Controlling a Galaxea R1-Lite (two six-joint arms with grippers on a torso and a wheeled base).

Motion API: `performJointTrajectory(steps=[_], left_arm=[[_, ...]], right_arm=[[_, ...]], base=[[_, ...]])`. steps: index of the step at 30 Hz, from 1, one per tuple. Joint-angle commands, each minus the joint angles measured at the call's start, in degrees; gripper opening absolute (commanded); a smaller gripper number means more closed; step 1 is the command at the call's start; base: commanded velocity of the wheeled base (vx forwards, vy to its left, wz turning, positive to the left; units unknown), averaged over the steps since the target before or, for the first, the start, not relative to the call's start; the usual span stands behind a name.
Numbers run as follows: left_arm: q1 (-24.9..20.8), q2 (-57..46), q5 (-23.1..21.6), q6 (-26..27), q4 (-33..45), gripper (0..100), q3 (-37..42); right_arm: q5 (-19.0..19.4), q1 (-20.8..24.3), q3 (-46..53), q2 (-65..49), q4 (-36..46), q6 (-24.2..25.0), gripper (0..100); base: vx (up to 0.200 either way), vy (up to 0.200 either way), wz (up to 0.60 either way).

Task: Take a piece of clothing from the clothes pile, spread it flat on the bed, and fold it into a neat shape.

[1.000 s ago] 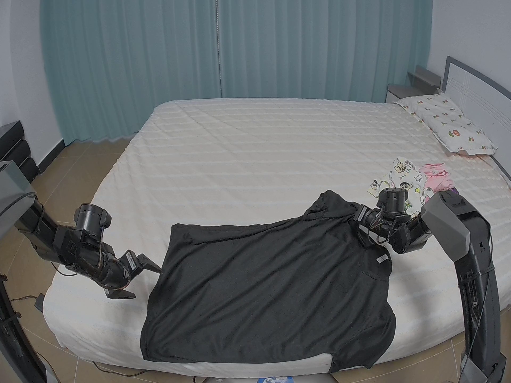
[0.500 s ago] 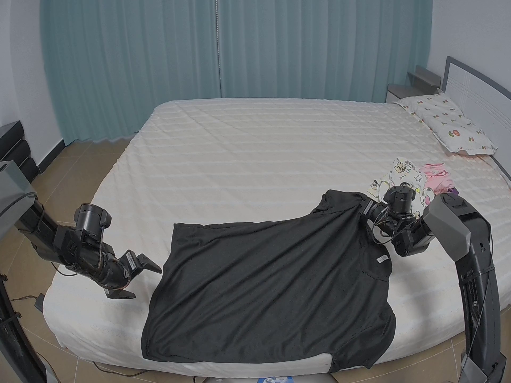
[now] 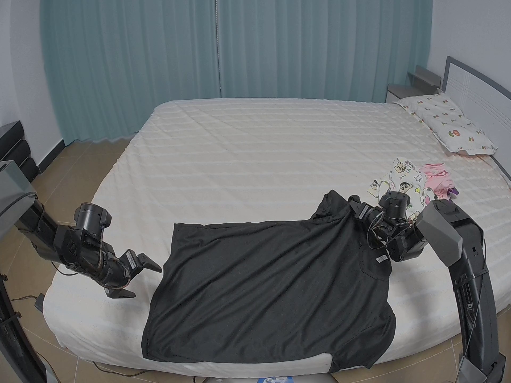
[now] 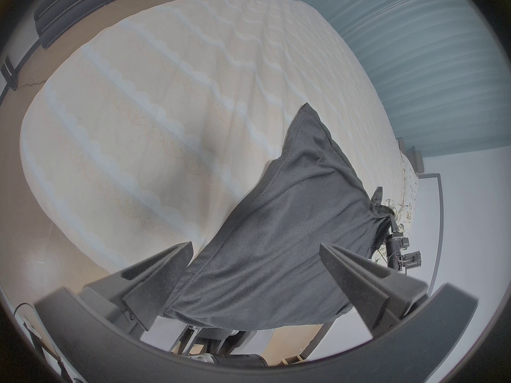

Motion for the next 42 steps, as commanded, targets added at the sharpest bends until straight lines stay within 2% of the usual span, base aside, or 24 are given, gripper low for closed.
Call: performJointTrajectory(steps=[1,3,9,17,25,33,39,42], left_arm=[[0.08,0.06,-0.07,0.06,-0.13,100,-0.08],[0.08,0.06,-0.07,0.14,-0.22,100,-0.08],[-0.01,0.15,-0.07,-0.03,-2.59,100,0.62],[-0.45,0.23,-0.16,0.06,-2.59,100,0.79],[-0.36,0.32,-1.92,-0.82,-2.77,100,0.71],[-0.45,0.32,-2.01,-0.82,-2.85,100,-4.13],[-1.15,1.02,-1.92,-0.74,-2.68,100,-7.47],[-1.86,1.20,-2.01,-0.74,-2.59,100,-6.76]], right_arm=[[0.19,0.22,7.66,-5.83,-2.27,-0.13,100],[0.19,0.22,9.24,-7.06,-2.53,-0.13,100],[-2.10,1.01,25.50,-18.22,-6.31,1.28,100],[-2.71,3.30,46.59,-25.78,-18.09,4.80,100],[-2.80,4.26,55.91,-26.83,-24.86,10.16,100],[-2.97,3.82,64.00,-30.17,-27.67,10.24,100],[-3.59,3.47,65.49,-30.35,-27.67,10.42,100],[-5.00,3.74,65.49,-30.26,-27.67,10.24,100]], base=[[0.000,0.000,0.00],[0.000,0.000,0.00],[0.000,0.000,0.00],[0.000,0.000,0.00],[0.000,0.000,0.00],[0.000,0.000,0.00],[0.000,0.000,0.00],[-0.200,-0.200,0.00]])
